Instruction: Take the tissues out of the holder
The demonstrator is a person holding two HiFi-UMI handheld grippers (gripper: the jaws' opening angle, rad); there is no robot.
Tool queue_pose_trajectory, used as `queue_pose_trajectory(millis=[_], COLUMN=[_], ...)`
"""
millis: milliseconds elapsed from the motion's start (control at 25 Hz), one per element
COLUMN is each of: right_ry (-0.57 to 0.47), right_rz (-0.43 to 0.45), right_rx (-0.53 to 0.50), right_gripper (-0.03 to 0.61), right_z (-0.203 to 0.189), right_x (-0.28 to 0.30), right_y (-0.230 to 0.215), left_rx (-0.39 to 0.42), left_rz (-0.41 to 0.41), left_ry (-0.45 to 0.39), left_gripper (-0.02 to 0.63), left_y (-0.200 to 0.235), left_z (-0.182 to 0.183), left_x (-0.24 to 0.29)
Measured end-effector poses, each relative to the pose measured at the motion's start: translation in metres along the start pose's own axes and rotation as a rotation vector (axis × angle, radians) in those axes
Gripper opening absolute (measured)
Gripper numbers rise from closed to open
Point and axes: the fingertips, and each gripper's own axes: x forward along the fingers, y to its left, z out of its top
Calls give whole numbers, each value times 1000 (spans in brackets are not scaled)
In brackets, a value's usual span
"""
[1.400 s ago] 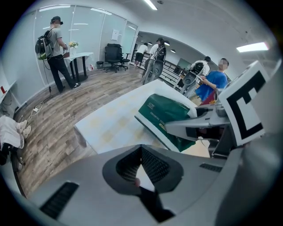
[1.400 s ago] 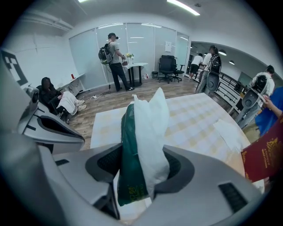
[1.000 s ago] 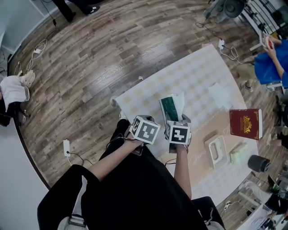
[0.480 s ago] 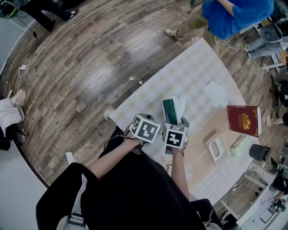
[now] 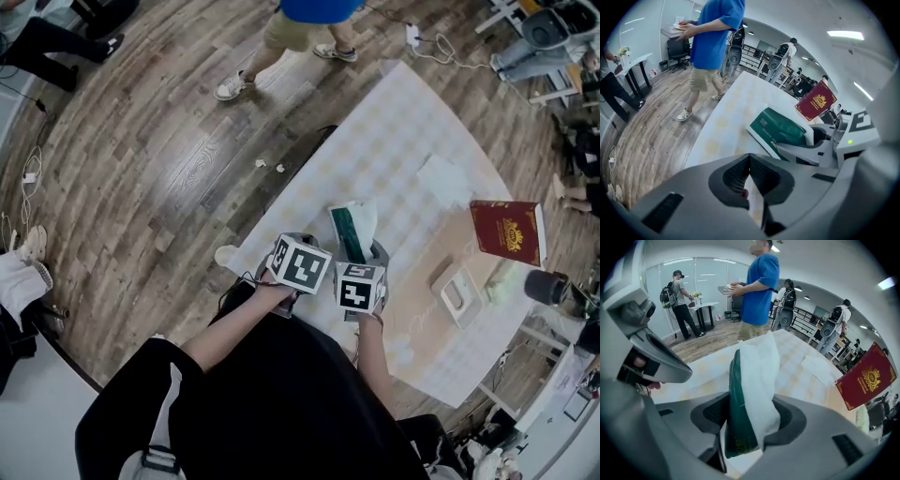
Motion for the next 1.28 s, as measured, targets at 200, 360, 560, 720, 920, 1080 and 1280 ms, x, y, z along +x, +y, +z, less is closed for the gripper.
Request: queue_pose_trajectory(millis=[200, 360, 560, 720, 920, 1080, 1280], right_ry=[17, -4, -47, -97, -195, -232, -232], right_rz=[-4, -23, -24, -38, -55, -63, -50], right_rx=[10, 36, 65, 75, 178, 245, 335], right_gripper=[233, 261, 301, 304, 302, 227, 20], right_z=[-1, -1, 0, 4, -3, -18, -48], right_x=[1, -1, -14, -34, -72, -96, -110], right_y=[2, 3, 6, 4, 1, -4, -7], left_rx=[14, 30, 52, 68, 79, 83, 99], left_rz=[-27, -45, -54, -48, -35, -31, -28], left_ry=[31, 46, 44, 35, 18, 12, -3], left_gripper=[2, 2, 2, 2, 2, 2, 1], left_y=[9, 12, 9, 5, -4, -15, -36], left_z=[0, -1, -4, -9, -20, -32, -44], left_x=[2, 3, 2, -2, -7, -9, -6])
